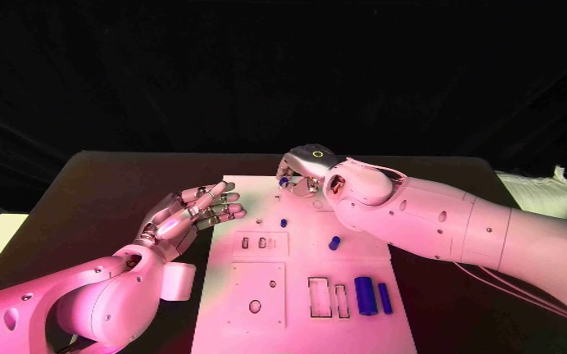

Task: Assemble the parts on the task board

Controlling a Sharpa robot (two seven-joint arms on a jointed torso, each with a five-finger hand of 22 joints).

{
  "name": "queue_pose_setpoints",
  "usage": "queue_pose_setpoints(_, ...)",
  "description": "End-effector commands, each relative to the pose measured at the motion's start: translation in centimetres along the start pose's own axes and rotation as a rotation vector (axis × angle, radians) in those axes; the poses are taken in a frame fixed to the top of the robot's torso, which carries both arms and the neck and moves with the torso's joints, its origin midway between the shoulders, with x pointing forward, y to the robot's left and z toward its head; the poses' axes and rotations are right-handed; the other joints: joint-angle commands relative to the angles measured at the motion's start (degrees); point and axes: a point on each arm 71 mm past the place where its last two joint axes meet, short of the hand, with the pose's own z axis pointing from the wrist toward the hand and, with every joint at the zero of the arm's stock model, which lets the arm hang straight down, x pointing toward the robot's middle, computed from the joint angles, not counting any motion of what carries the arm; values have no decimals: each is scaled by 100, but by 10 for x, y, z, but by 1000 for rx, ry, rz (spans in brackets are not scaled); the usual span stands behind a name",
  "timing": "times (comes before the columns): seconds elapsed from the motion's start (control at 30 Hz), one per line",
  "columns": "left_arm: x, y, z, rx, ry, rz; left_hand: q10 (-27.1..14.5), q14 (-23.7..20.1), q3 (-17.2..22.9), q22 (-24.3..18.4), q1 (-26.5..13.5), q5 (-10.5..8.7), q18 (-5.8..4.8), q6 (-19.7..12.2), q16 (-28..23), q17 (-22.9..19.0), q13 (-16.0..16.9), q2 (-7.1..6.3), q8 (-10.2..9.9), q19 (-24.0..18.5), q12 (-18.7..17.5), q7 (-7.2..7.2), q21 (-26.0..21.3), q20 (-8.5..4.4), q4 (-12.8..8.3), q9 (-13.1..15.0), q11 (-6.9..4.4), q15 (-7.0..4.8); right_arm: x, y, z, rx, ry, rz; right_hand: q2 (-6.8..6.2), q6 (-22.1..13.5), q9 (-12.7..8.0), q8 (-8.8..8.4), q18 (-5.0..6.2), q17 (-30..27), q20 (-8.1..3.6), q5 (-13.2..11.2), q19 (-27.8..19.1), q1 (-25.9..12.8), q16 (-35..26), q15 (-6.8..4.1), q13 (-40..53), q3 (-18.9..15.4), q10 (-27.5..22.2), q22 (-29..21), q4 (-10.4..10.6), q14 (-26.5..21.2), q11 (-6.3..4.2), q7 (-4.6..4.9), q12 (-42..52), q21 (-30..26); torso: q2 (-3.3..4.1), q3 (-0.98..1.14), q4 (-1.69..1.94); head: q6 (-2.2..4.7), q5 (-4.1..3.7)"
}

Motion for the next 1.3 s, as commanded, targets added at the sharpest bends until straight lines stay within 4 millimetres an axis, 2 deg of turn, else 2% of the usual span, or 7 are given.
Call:
queue_pose_setpoints(0.03,3,-1,1,6,22,-13,7,38,-7,-8,51,-25,73,-10,-21,10,-3,17,-24,35,-30,20,-23,-1,-26,-4,20,10,0,2,1,-9,-5,-16,71,-4,10,-20,-66,6,14,17,8,105,35,-7,9,43,140,8,7,194,-186,21,40,22,21,-9,13,-3,-1)
queue_pose_setpoints(0.63,3,-1,1,5,22,-13,6,37,-6,-11,55,-25,72,-11,-26,10,-3,16,-29,35,-36,21,-26,0,-33,-4,21,11,6,-2,4,15,45,-29,0,-54,15,-73,-59,-22,27,-10,-18,34,32,19,-7,15,61,-17,57,182,-164,34,33,12,47,-4,14,-12,-3)
queue_pose_setpoints(0.77,3,-1,1,5,21,-13,6,37,-6,-11,55,-25,72,-11,-26,10,-3,16,-29,35,-36,21,-26,0,-33,-4,21,11,4,-3,5,31,12,-25,-418,-864,-174,-129,67,-578,145,-61,-378,-303,-303,190,-57,-218,-909,-770,257,33,62,191,10,-413,49,-6,18,-7,-6)
queue_pose_setpoints(0.83,2,-1,1,5,20,-12,6,37,-6,-11,55,-25,72,-11,-26,10,-3,16,-29,35,-36,21,-26,0,-33,-4,21,11,4,-4,5,35,1,-23,-575,-1249,-263,-142,143,-759,192,-63,-562,-331,-420,253,-58,-450,-1389,-1155,316,-13,131,134,47,-646,50,-5,20,-3,-5)
queue_pose_setpoints(0.87,2,-1,1,5,20,-12,5,35,-5,-13,58,-25,72,-12,-29,10,-3,16,-32,34,-40,22,-28,0,-38,-4,22,12,3,-4,5,37,-6,-22,-571,-1375,-277,-130,160,-797,242,-71,-600,-265,-448,285,-41,-652,-1594,-1233,404,-17,171,83,58,-710,50,-5,20,-3,-5)
queue_pose_setpoints(0.93,2,-1,1,5,19,-12,4,35,-5,-13,59,-26,72,-12,-30,10,-3,16,-33,34,-41,22,-28,0,-39,-4,22,12,3,-5,5,40,-13,-21,-504,-1439,-265,-118,179,-838,285,-75,-599,-76,-472,315,-29,-943,-1654,-1274,562,-7,190,155,66,-753,49,-5,20,-2,-5)
queue_pose_setpoints(1.3,0,-2,0,6,14,-9,4,35,-5,-13,59,-26,72,-12,-30,10,-3,16,-33,34,-41,22,-28,0,-39,-4,22,12,-12,-19,-22,59,-70,12,-334,-1089,-220,-46,126,-745,211,-46,-420,147,-409,196,19,-947,-940,-1005,737,48,33,178,338,-600,46,8,-9,31,-34)
